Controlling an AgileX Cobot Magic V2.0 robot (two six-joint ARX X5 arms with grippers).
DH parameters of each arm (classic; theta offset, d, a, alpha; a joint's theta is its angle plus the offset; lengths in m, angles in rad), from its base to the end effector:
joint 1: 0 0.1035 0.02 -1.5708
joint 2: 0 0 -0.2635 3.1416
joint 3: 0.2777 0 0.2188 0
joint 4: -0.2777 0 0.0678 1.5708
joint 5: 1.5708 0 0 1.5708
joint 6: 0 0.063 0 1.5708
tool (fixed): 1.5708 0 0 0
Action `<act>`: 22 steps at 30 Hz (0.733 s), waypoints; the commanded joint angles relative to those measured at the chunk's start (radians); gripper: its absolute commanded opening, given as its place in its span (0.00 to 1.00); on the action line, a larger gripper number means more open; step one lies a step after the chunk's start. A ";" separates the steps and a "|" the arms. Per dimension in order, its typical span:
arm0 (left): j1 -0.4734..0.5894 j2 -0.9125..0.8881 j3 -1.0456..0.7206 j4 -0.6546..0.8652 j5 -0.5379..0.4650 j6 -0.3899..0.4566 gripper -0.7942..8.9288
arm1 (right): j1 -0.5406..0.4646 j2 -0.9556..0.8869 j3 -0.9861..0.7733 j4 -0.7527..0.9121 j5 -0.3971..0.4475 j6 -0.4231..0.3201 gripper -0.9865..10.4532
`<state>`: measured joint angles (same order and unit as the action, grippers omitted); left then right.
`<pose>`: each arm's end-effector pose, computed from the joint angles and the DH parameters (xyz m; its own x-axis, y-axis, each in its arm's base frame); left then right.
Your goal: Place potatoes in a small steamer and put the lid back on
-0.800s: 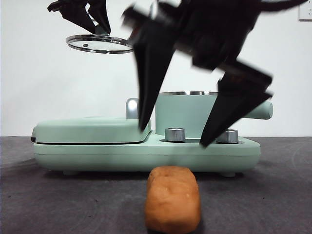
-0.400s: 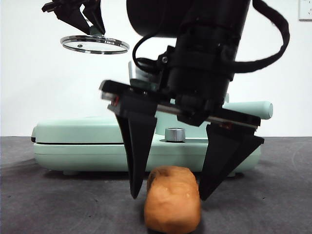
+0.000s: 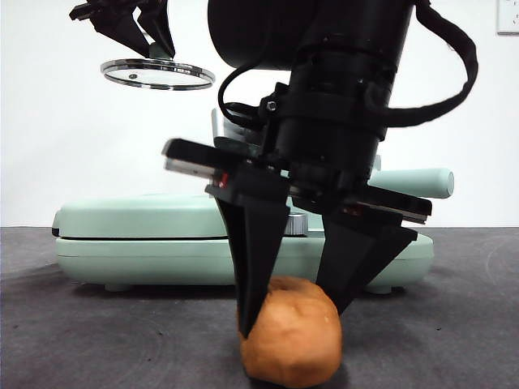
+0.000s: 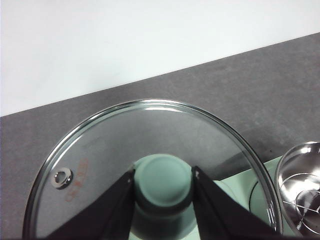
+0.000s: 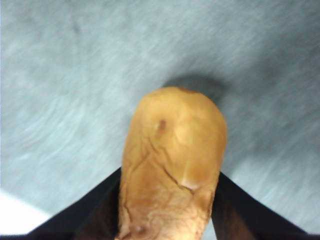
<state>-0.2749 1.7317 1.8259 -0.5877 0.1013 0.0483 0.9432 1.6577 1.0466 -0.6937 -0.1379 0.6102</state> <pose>0.3649 -0.1095 0.3813 0.8158 -0.3352 -0.4713 0.3774 0.9260 -0.0053 0.1597 0.2348 0.1688 0.0416 0.2915 -0.9557 -0.3498 0.9002 0.2593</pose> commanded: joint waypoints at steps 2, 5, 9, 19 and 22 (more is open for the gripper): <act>0.001 -0.006 0.032 0.026 0.000 -0.007 0.20 | -0.027 0.019 0.089 -0.068 -0.039 -0.031 0.24; 0.003 -0.006 0.032 0.026 0.000 -0.007 0.20 | -0.067 0.019 0.188 -0.143 -0.045 -0.091 0.24; 0.003 -0.005 0.032 0.027 0.000 -0.008 0.20 | -0.140 0.020 0.348 -0.229 -0.045 -0.184 0.24; 0.003 -0.005 0.032 0.033 0.000 -0.008 0.20 | -0.344 0.145 0.792 -0.371 -0.044 -0.367 0.23; 0.003 -0.005 0.032 0.033 0.000 -0.011 0.20 | -0.394 0.231 0.928 -0.431 -0.042 -0.400 0.23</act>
<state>-0.2695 1.7317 1.8259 -0.5865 0.1013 0.0441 0.5472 1.8515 1.9263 -1.1164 -0.1818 0.2527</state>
